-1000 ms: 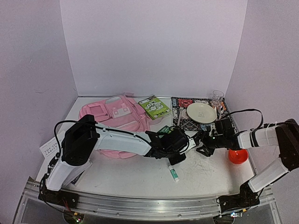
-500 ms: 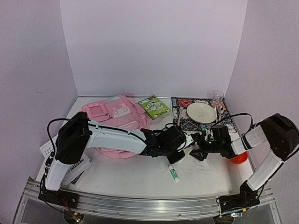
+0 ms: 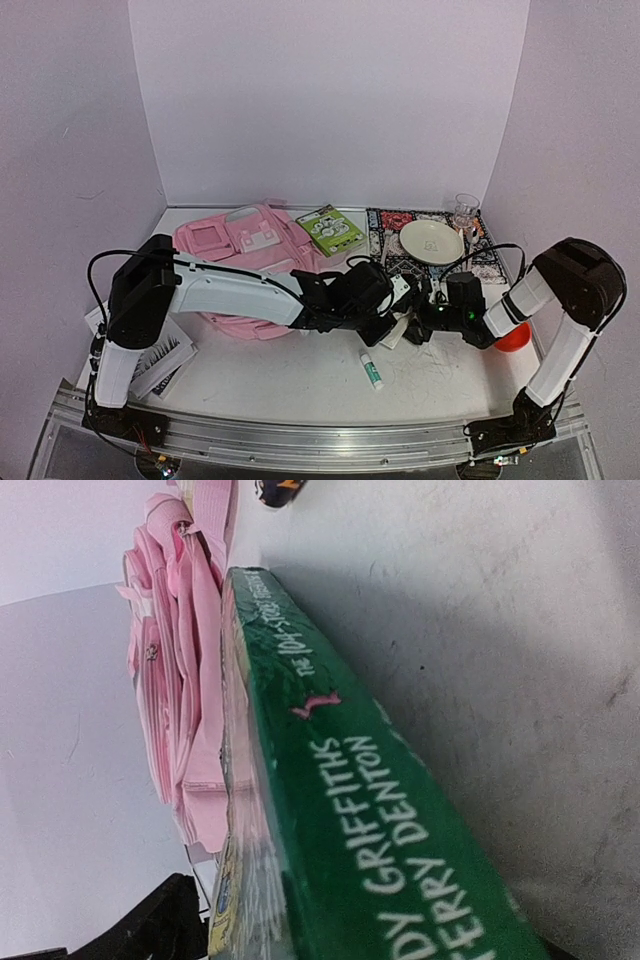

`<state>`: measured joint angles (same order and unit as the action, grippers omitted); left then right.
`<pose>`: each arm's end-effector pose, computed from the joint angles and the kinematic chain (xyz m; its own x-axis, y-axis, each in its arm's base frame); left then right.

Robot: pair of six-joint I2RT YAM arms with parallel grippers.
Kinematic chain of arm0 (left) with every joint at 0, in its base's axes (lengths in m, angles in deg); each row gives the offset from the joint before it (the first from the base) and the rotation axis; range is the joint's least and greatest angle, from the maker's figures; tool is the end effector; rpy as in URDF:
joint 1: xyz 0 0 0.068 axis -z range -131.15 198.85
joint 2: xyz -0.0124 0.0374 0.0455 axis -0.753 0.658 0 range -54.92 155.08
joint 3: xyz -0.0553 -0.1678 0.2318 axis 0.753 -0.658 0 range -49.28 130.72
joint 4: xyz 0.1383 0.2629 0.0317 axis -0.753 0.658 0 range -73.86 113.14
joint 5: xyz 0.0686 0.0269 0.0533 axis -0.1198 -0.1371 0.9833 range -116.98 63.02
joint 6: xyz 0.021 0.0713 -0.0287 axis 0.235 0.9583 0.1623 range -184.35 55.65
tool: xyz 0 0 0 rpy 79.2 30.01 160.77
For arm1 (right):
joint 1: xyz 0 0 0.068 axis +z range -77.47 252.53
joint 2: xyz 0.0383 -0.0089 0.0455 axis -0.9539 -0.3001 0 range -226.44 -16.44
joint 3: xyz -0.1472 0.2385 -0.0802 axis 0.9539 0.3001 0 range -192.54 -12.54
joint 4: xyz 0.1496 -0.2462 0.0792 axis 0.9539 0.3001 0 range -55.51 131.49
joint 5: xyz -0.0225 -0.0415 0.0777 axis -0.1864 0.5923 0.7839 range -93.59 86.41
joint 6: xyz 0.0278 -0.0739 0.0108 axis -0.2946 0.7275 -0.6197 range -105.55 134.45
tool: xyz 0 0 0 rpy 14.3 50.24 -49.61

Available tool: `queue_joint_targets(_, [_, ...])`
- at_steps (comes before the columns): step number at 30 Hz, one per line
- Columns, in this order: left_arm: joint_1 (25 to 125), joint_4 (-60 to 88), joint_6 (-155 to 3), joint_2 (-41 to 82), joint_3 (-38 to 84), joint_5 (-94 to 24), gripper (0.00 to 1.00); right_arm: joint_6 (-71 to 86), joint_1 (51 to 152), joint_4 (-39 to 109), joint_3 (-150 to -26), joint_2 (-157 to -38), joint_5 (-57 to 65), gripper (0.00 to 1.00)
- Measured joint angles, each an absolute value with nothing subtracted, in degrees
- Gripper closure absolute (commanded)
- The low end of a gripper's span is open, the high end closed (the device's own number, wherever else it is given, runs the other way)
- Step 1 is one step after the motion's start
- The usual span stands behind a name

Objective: Pack the student bag
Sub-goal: Pass from the left arm to the right, then pick up the second largest pocket of the student bag.

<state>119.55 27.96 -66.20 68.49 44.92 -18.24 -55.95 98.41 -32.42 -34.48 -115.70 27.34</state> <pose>0.1951 -0.5255 0.1703 -0.2459 0.6052 -0.7571 0.8875 0.4546 0.0752 0.2700 0.1701 0.1047 -0.8357 0.4928 -0.2423 -0.1248 0.2591 0.9577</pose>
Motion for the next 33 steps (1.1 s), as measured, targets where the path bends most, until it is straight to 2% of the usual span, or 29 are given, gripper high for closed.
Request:
queue_joint_targets(5, [119.5, 27.1, -67.7, 68.5, 44.7, -18.2, 0.99, -58.0, 99.9, -33.7, -34.5, -115.6, 27.7, 0.22])
queue_joint_targets(7, [119.5, 27.0, -68.0, 68.5, 44.7, -18.3, 0.92, -58.8, 100.4, -33.9, -34.5, -115.1, 27.7, 0.27])
queue_joint_targets(11, [119.5, 26.9, -68.9, 68.5, 44.7, -18.3, 0.74, -60.0, 101.2, -34.1, -34.4, -113.4, 27.7, 0.45])
queue_joint_targets(17, [119.6, 25.5, -69.3, 68.4, 44.6, -17.7, 0.46, -60.8, 101.2, -33.9, -32.7, -110.3, 27.3, 0.81])
queue_joint_targets(22, [119.3, 26.5, -69.2, 64.2, 42.3, -15.1, 0.3, -61.5, 101.2, -32.5, -31.4, -107.1, 27.0, 0.97])
queue_joint_targets(28, [117.3, 29.2, -69.0, 54.8, 39.0, -12.5, 0.13, -61.2, 101.2, -28.7, -30.8, -103.1, 25.9, 1.0])
queue_joint_targets(33, [113.3, 33.7, -68.7, 48.4, 35.6, -9.7, 0.05, -59.7, 101.2, -23.1, -31.0, -98.1, 24.5, 1.0])
